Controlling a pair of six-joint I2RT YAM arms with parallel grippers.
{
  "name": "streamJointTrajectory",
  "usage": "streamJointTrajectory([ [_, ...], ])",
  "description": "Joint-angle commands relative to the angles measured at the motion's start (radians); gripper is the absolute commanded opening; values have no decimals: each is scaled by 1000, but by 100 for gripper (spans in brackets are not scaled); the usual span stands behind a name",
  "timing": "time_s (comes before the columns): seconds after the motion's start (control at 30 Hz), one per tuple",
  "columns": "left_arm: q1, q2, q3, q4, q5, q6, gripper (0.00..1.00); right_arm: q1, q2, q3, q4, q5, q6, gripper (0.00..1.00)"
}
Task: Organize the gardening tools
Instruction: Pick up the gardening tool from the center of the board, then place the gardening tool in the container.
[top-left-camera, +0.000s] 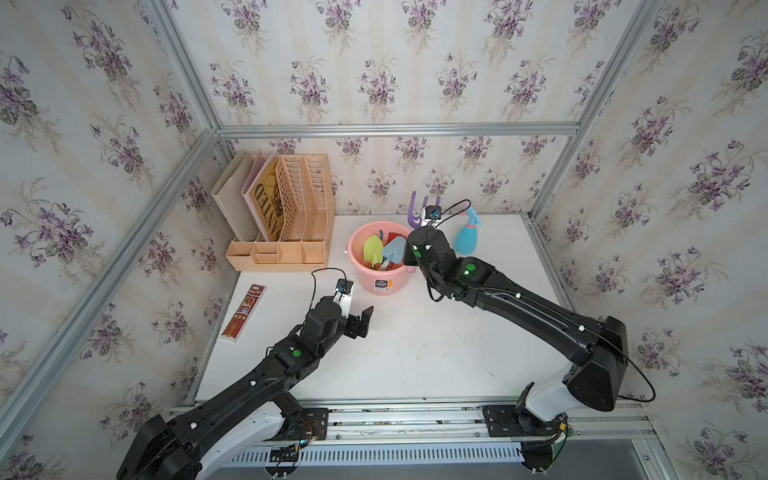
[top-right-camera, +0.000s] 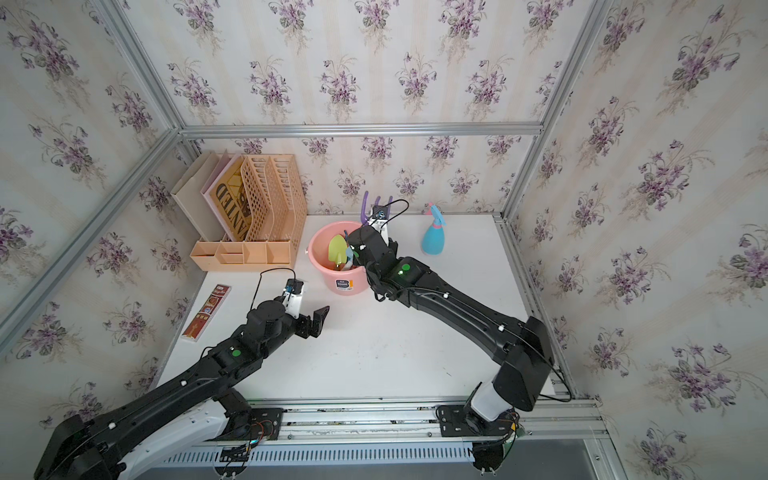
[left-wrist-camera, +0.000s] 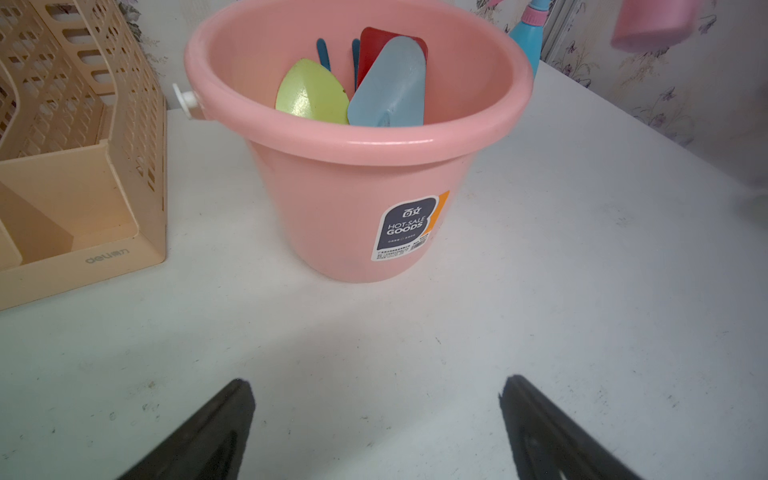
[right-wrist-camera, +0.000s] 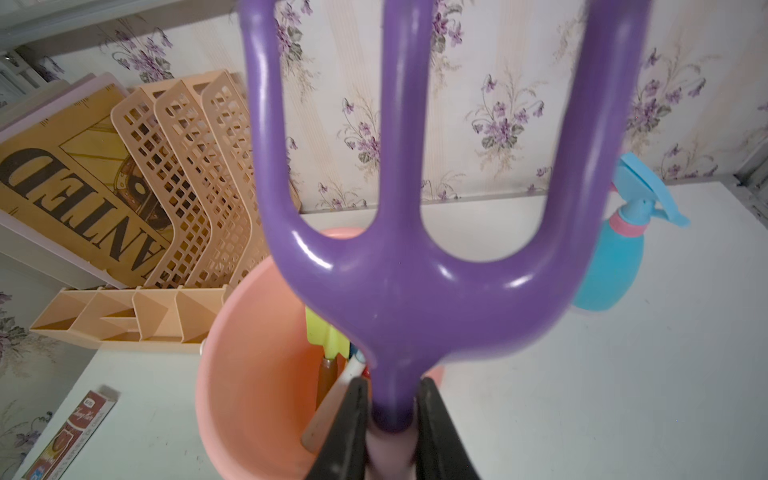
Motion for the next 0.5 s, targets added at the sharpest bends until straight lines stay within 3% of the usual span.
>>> streamJointTrajectory([
  [0.0,1,-7,3,13,15,-18,96,1,60,60,159,23,-125,0],
  [0.2,2,-15,7,2,8,-17,96,-2,214,175,225,9,-178,0],
  [0.47,1,-23,4,-7,0,-13,96,-17,357,157,276,-19,-145,0],
])
